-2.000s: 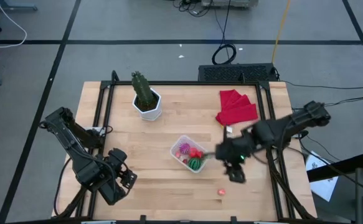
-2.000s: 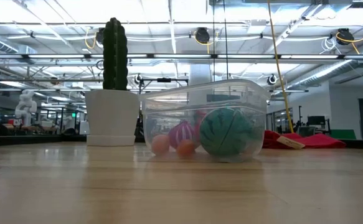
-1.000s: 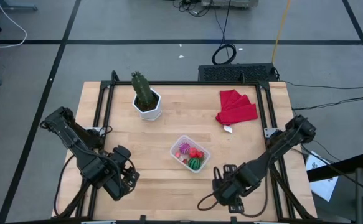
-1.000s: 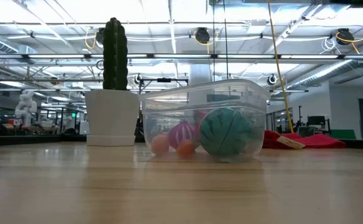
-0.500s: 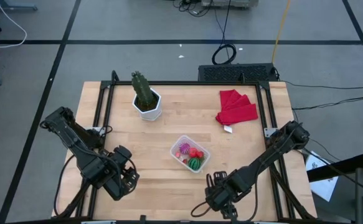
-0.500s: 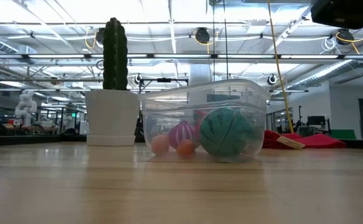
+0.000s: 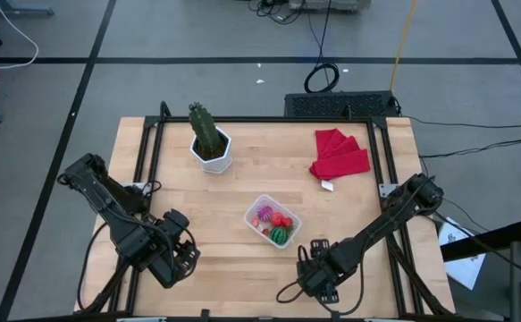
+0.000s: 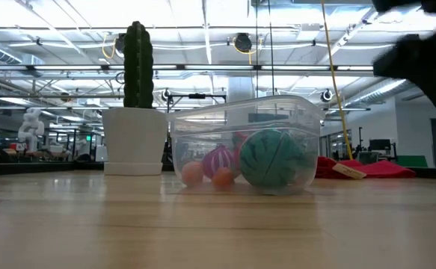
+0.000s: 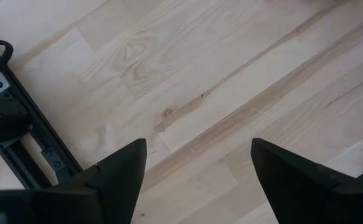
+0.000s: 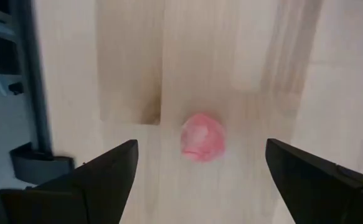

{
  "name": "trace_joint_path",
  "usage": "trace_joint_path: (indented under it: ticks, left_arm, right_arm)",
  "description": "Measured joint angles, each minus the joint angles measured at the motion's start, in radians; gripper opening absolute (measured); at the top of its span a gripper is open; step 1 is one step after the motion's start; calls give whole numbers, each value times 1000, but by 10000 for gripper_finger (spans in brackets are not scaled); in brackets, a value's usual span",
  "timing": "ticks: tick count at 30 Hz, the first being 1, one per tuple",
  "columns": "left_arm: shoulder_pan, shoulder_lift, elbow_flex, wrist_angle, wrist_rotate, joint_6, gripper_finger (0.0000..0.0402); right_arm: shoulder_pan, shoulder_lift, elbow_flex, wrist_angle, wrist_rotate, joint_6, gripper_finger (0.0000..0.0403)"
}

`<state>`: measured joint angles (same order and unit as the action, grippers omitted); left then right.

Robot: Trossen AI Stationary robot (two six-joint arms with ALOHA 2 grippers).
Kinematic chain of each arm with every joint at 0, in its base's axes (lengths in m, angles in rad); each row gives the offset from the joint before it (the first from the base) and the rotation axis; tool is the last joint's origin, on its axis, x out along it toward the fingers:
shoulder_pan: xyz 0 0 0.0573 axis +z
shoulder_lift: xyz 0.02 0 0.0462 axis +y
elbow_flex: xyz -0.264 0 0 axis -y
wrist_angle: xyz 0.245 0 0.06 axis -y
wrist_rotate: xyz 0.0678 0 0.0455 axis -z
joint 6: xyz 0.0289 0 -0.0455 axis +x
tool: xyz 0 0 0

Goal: Pick and placing Produce into tupperware
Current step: Put the peach into the transparent bin

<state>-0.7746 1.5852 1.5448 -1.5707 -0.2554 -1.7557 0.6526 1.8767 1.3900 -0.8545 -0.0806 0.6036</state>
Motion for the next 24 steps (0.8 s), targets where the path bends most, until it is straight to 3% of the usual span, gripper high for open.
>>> trace_joint_path:
  ticks: [12,24]
  left_arm:
    - [0,0,0,0,0,-3,292]
    - [0,0,0,1,1,-3,292]
  right_arm:
    - [-5,0,-162,210,-31,76,341]
    - [-6,-6,-222,267,-23,115,288]
